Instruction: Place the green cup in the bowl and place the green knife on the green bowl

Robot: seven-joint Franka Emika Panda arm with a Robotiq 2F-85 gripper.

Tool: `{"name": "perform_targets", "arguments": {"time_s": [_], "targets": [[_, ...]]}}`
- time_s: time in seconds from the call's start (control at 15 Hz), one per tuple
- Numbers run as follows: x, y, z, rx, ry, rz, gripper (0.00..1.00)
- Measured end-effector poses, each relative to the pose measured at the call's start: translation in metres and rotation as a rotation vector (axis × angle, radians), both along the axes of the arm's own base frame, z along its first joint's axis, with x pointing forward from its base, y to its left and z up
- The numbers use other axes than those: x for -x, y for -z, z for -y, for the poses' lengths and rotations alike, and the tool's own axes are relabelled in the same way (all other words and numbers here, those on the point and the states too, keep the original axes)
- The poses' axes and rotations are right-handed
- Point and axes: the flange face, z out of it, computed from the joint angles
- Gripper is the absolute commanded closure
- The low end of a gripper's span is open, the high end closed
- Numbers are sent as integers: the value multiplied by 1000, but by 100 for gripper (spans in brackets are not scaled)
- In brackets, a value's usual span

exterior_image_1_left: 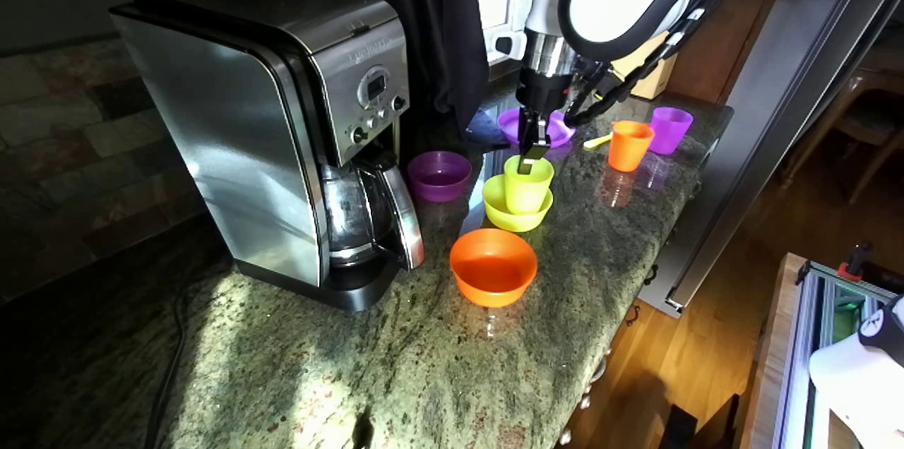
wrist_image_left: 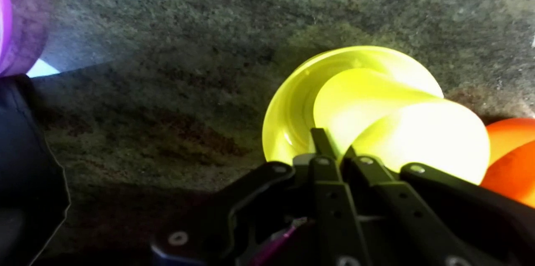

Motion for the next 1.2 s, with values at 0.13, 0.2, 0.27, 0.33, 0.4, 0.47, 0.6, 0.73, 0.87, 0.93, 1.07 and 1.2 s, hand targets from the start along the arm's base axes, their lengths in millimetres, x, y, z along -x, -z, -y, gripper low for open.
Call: {"name": "perform_targets", "arguments": {"time_s": [0.13, 0.2, 0.27, 0.33, 0.4, 0.47, 0.6, 0.73, 0.87, 0.93, 1.07, 1.2], "targets": [[-1, 1, -4, -7, -7, 12, 99], [-2, 2, -6, -10, -10, 16, 99], [-2, 3, -7, -12, -11, 18, 99], [-3, 4, -8, -14, -12, 18, 99], [-3, 6, -9, -15, -13, 16, 99], [-3, 7, -9, -14, -14, 13, 99], [-3, 10, -10, -14, -15, 8, 70], [-3, 11, -10, -14, -16, 5, 56], [-3, 11, -11, -14, -17, 6, 43], [-3, 11, -11, -14, -17, 7, 34], [-3, 8, -11, -16, -17, 11, 21], [-3, 3, -12, -20, -17, 21, 5]]}}
